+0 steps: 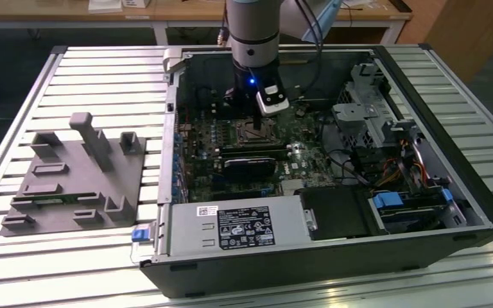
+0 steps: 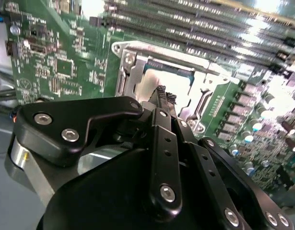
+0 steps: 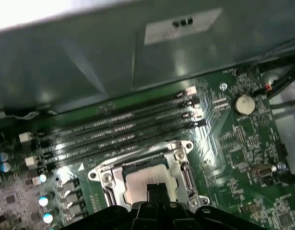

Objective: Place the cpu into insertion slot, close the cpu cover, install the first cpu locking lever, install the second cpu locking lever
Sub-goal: 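Install the first cpu locking lever, then install the second cpu locking lever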

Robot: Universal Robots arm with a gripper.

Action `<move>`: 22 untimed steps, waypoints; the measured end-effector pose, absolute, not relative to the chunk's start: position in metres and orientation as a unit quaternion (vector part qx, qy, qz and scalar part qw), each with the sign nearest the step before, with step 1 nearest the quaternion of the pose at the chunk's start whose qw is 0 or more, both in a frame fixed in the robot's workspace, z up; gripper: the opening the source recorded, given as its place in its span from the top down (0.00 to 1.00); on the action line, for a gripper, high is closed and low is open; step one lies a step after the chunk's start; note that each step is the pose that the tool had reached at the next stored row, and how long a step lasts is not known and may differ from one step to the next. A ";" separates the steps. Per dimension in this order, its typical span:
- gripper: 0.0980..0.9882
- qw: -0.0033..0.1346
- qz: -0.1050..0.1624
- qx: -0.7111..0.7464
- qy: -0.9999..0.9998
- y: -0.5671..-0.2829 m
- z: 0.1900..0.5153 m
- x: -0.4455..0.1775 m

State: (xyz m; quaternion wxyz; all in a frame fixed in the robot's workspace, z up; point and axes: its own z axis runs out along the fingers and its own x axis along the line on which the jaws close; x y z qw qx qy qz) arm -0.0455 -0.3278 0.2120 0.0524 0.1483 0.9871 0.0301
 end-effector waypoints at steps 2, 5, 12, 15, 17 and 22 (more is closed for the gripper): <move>0.99 0.052 0.030 0.148 0.987 -0.328 0.212 -0.046; 0.99 0.052 0.030 0.148 0.987 -0.328 0.212 -0.045; 0.99 0.052 0.030 0.148 0.987 -0.328 0.222 -0.045; 0.99 0.052 0.030 0.148 0.987 -0.328 0.224 -0.045; 0.99 0.052 0.030 0.148 0.987 -0.328 0.225 -0.046; 0.99 0.052 0.030 0.148 0.987 -0.328 0.225 -0.045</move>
